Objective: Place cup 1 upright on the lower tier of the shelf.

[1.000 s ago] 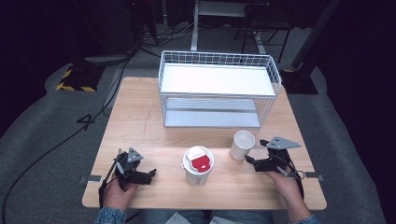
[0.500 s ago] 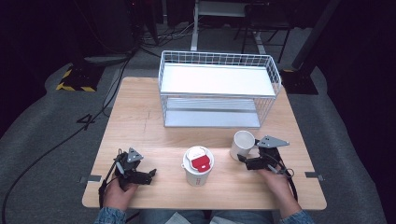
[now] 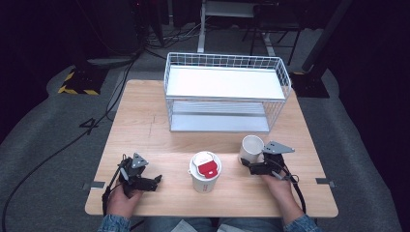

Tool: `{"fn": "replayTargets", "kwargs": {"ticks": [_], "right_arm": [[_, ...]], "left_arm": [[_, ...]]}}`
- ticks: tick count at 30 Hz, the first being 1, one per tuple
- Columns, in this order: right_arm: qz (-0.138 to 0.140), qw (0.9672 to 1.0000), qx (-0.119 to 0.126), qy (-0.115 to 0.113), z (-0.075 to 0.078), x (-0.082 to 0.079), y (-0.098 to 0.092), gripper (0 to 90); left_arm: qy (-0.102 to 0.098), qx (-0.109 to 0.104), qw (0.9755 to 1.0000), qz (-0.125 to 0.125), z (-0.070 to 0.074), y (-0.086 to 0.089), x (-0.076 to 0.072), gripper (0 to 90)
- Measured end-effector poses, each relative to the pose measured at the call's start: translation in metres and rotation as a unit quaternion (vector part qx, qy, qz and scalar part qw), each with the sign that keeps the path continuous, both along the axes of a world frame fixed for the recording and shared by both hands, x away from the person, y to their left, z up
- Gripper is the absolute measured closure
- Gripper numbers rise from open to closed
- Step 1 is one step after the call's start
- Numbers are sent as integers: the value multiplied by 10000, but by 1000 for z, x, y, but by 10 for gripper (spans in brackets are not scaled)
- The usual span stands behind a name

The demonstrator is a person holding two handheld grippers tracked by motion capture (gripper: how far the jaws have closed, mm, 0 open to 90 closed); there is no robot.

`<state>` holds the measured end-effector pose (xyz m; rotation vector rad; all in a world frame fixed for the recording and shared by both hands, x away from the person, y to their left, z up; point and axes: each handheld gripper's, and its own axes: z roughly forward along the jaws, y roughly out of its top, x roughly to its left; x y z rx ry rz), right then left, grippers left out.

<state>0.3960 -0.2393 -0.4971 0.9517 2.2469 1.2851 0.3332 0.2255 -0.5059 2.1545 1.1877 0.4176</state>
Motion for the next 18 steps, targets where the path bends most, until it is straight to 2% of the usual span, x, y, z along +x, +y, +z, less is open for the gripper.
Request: {"fn": "replayTargets", "kwargs": {"ticks": [5, 11, 18], "right_arm": [[23, 10000, 49, 18, -2, 1, 1, 149], [34, 10000, -17, 6, -2, 1, 2, 154], [51, 10000, -14, -69, -2, 0, 2, 224]], "left_arm": [[-1, 0, 10000, 1, 0, 0, 0, 5], [-1, -1, 10000, 0, 0, 0, 0, 5], [0, -1, 10000, 0, 0, 0, 0, 5]]}}
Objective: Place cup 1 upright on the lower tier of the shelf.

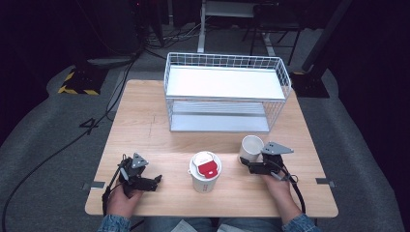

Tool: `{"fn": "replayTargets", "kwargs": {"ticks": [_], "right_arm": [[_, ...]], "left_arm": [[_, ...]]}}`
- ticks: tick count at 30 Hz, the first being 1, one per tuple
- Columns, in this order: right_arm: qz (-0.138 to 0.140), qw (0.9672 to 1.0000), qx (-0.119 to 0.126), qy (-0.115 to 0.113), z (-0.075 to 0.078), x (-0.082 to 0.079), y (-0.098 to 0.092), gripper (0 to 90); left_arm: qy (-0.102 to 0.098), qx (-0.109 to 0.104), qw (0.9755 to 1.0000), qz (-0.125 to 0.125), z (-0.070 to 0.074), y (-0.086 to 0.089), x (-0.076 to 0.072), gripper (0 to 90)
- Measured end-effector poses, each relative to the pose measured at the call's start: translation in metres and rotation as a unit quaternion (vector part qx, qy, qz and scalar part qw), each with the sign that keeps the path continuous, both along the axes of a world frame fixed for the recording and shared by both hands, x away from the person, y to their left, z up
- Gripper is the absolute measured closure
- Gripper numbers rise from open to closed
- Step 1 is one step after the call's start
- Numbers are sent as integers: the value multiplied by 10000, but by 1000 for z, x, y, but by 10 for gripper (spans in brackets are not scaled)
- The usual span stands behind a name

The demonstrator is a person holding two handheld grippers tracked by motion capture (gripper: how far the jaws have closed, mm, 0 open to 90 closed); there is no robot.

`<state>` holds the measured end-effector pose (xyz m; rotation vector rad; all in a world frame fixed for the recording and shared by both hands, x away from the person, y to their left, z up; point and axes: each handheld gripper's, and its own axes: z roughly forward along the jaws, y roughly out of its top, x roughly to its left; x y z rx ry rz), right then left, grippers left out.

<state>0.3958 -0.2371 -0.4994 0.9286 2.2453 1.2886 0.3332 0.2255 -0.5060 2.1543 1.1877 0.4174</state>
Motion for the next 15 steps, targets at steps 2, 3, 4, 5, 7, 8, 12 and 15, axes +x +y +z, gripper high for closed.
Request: {"fn": "replayTargets", "kwargs": {"ticks": [2, 3, 4, 5, 7, 8, 12, 15], "right_arm": [[-4, 10000, -3, -2, 0, 0, 0, 226], [-7, 10000, -1, -1, 0, 0, 0, 226], [-9, 10000, 0, -2, 0, 0, 0, 227], [-10, 10000, 1, -3, 0, 0, 0, 227], [-15, 10000, 2, -3, 0, 0, 0, 227], [-15, 10000, 4, -2, 0, 0, 0, 227], [-15, 10000, 2, -7, 0, 0, 0, 227], [-33, 10000, -4, -8, 0, -1, 0, 227]], "left_arm": [[0, 2, 10000, -1, 0, 0, 0, 5], [-1, 2, 10000, -1, 0, 0, 0, 5], [-1, 2, 10000, -1, 0, 0, 0, 5], [-1, 1, 10000, 0, 0, 0, 0, 5], [-1, 1, 10000, 0, 0, 0, 0, 5], [0, 1, 10000, 0, 0, 0, 0, 5], [0, 1, 10000, 0, 0, 0, 0, 5], [-1, 1, 10000, 0, 0, 0, 0, 5]]}}
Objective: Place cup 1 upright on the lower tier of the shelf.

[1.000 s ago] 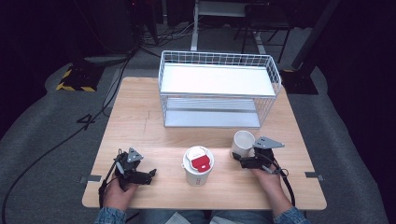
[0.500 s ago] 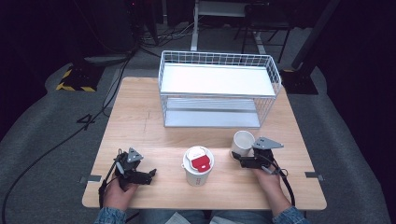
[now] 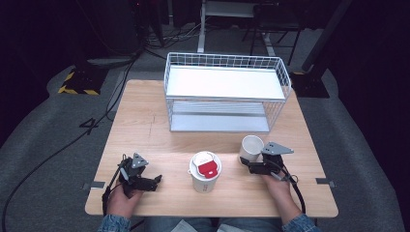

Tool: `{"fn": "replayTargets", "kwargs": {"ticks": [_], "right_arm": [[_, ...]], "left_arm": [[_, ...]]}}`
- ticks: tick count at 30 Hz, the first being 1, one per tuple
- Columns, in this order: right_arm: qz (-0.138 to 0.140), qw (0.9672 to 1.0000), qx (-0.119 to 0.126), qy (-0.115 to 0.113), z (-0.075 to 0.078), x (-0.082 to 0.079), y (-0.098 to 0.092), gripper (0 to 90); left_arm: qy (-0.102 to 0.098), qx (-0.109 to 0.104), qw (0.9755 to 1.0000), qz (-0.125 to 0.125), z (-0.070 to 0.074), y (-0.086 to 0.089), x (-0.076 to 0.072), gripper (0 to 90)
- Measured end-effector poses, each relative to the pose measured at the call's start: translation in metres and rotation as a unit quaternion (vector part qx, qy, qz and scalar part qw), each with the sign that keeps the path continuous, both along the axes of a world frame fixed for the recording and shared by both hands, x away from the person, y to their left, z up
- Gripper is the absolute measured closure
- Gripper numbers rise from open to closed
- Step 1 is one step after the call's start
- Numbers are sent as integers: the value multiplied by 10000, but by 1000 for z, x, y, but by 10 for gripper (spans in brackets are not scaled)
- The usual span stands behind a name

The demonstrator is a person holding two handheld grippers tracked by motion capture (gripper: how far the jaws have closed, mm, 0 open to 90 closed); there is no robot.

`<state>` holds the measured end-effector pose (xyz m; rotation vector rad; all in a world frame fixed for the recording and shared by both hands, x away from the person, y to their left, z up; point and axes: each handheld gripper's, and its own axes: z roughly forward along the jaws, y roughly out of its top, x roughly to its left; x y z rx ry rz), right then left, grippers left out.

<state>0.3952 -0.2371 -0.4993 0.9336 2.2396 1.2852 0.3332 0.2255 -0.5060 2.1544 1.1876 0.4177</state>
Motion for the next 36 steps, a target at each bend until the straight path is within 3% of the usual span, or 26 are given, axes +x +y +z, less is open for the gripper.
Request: {"fn": "replayTargets", "kwargs": {"ticks": [16, 36], "right_arm": [[-12, 9999, 97, -66, 9, 0, 0, 228], [113, 9998, 64, -156, 46, 17, 12, 228]], "left_arm": [[1, -1, 10000, 1, 0, 0, 0, 5], [2, 0, 10000, -1, 0, 0, 0, 5]]}}
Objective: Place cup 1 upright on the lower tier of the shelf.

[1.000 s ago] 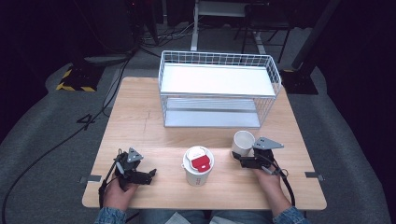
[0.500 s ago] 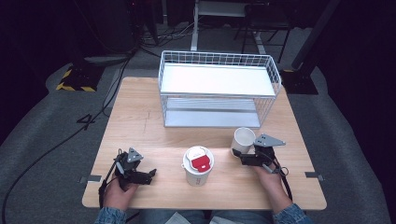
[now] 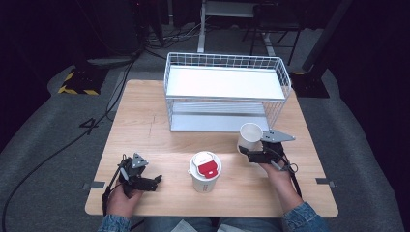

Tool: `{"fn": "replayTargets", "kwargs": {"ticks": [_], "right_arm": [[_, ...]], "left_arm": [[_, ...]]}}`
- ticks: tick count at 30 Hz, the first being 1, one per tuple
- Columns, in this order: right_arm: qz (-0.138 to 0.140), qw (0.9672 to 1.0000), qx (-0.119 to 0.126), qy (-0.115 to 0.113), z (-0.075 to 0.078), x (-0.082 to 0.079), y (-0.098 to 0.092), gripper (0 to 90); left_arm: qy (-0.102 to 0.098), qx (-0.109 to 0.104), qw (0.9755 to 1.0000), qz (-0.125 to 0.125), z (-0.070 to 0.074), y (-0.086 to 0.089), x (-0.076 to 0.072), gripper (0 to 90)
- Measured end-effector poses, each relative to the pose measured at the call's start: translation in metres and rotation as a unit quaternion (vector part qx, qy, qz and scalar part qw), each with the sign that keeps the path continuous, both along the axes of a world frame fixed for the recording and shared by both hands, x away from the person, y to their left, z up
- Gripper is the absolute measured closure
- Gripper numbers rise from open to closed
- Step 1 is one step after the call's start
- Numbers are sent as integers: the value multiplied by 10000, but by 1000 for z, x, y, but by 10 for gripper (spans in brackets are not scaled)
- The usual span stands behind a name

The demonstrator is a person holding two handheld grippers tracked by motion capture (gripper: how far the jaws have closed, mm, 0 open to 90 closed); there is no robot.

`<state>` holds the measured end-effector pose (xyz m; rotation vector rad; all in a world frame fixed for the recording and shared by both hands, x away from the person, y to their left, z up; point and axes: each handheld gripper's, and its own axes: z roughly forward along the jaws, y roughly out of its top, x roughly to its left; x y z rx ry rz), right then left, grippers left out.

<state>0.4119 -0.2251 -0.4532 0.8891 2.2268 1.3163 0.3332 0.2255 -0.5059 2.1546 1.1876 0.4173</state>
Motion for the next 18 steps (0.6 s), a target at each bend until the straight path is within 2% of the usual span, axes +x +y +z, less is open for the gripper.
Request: {"fn": "replayTargets", "kwargs": {"ticks": [9, 18], "right_arm": [[133, 9999, -57, -11, 17, 16, 13, 228], [186, 9998, -57, -20, 23, 30, 22, 228]], "left_arm": [[-1, -2, 10000, 1, 0, 0, 0, 5], [-4, -31, 10000, 50, 0, 0, 1, 7]]}}
